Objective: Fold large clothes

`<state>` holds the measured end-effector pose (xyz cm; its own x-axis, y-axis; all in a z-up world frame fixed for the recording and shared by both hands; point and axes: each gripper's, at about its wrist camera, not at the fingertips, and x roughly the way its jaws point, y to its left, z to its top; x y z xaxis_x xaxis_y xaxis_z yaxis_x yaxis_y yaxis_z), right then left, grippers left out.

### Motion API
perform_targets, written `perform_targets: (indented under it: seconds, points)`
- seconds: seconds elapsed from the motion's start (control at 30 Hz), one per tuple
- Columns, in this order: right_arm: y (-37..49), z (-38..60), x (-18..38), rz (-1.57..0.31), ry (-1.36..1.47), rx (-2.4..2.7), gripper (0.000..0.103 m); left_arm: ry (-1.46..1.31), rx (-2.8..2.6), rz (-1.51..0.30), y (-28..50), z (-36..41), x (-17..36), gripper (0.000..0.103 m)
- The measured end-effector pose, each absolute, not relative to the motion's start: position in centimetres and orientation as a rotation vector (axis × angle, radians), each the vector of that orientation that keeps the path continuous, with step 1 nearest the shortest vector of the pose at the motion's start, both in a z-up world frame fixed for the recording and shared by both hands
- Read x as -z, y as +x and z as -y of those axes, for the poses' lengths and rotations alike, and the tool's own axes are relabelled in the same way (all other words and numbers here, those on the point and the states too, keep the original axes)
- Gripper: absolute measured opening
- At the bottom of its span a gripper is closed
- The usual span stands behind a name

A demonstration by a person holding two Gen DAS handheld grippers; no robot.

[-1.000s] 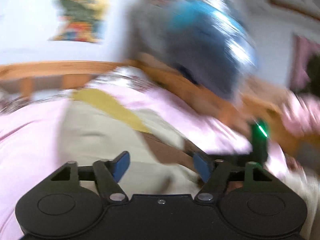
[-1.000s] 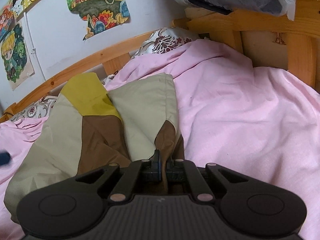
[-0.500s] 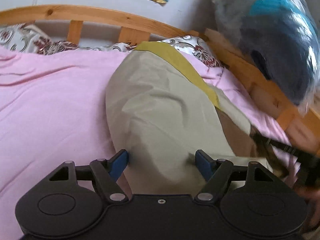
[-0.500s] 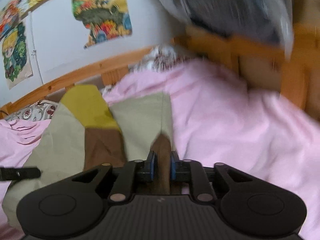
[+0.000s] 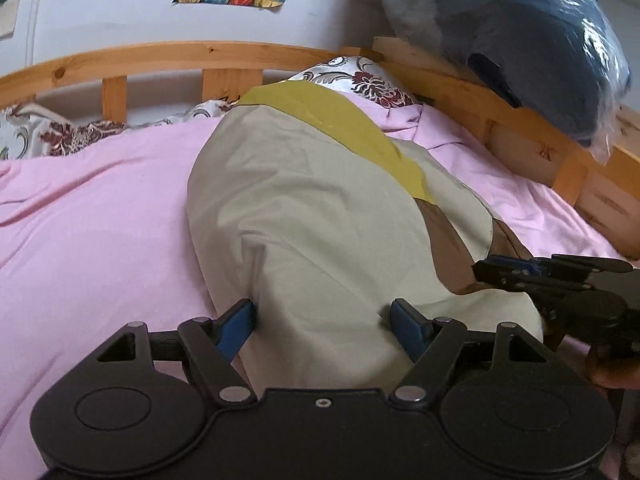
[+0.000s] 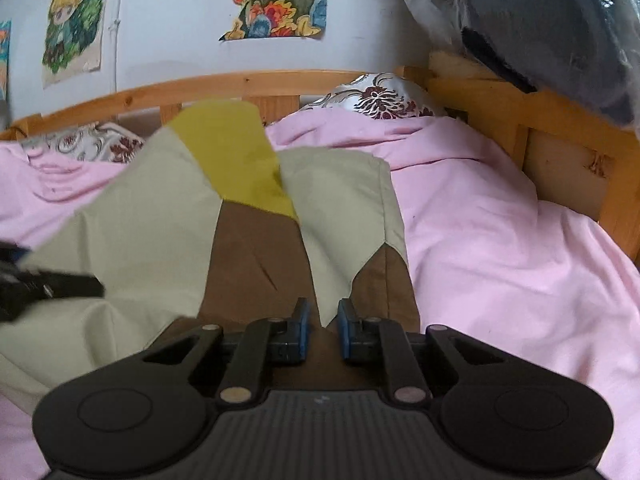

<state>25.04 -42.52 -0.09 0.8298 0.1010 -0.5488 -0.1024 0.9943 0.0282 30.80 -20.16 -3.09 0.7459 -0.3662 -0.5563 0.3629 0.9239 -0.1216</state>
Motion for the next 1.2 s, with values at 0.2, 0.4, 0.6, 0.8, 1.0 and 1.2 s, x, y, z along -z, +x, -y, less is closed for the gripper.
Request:
perform_targets:
  seconds: [0.2, 0.4, 0.6, 0.8, 1.0, 1.2]
  points:
    - [25.6, 42.4, -2.0, -0.573, -0.022, -0.121, 0.017, -0.053, 0.449, -0.628, 31.3, 18.5, 3.2, 0.076]
    - [31.5, 39.6, -9.4, -0.466, -0.075, -0.335, 0.026, -0.069, 0.471, -0.641, 31.6, 18.3, 3.4, 0.078]
    - [36.6, 30.6, -10.0, -0.373, -0.300, -0.604, 0.044, -0.066, 0.477, -0.640, 31.7, 18.3, 3.4, 0.079]
    - [38.0, 26.8, -4.7, -0.369, -0.568, -0.551, 0.044, -0.070, 0.485, -0.645, 31.8, 18.2, 3.5, 0.080]
    - [39.2, 30.4, -0.7, -0.412, -0.397, -0.535, 0.044, -0.092, 0.502, -0.678, 32.6, 18.4, 4.2, 0.087]
    - [40.5, 32.3, 0.4, -0.451, -0.271, -0.553, 0.045, -0.169, 0.522, -0.730, 33.8, 17.3, 4.1, 0.093]
